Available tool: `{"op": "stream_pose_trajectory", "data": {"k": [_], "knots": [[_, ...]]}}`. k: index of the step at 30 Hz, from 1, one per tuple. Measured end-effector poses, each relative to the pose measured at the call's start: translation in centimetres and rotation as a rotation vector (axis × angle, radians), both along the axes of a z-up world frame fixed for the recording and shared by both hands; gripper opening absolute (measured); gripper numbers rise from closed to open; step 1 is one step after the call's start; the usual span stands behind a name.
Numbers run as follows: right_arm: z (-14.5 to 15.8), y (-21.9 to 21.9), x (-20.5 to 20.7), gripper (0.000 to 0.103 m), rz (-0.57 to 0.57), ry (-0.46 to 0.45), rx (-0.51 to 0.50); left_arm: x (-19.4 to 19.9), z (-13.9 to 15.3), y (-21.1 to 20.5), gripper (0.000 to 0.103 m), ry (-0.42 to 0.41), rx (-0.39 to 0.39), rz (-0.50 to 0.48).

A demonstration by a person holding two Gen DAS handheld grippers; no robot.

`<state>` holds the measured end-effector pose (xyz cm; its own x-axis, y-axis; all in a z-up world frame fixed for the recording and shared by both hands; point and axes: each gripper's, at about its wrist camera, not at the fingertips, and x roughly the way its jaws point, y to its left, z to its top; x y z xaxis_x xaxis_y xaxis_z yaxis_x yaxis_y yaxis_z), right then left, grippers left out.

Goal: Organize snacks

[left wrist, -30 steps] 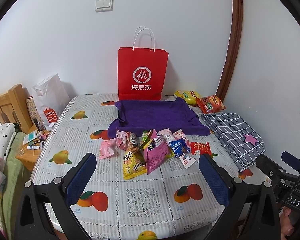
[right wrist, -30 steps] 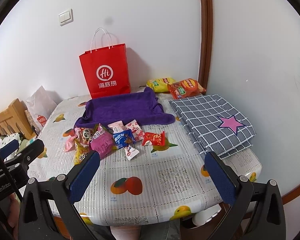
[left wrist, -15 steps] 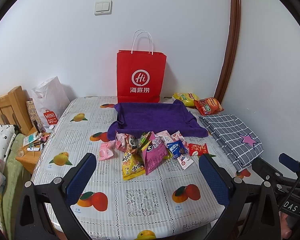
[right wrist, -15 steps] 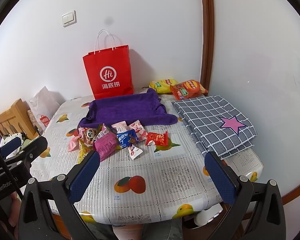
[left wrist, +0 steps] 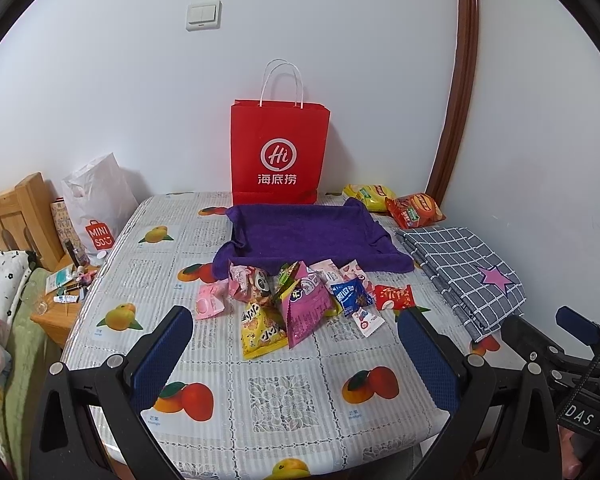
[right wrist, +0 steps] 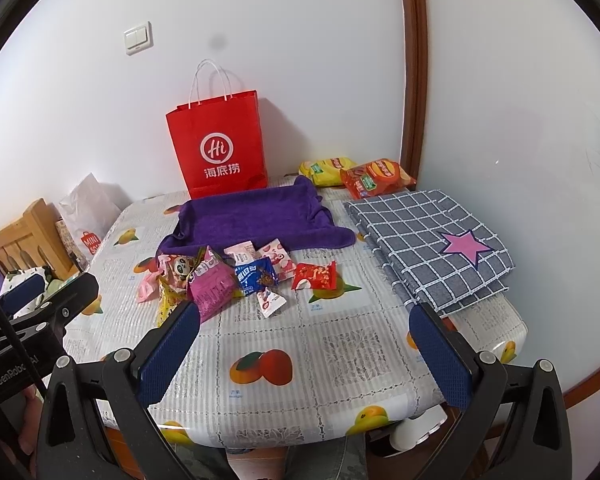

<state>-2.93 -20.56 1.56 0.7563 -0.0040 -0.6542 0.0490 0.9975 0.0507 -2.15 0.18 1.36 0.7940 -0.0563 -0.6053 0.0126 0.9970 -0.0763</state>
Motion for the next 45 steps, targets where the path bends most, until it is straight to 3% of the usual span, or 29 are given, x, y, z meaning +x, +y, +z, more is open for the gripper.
{"op": "stream_pose_trajectory", "data": {"k": [35,45], "knots": [[-0.5,0.2,0.0,0.103,0.016,-0.003,0.022,-0.3,-0.4,-0.3,0.103,0.0,-0.002,0.0],[-1.7,0.9,1.1,0.103,0.037,0.007,0.017,1.7,-1.7,0.3,0.103,0.027,-0.017,-0.007]]}}
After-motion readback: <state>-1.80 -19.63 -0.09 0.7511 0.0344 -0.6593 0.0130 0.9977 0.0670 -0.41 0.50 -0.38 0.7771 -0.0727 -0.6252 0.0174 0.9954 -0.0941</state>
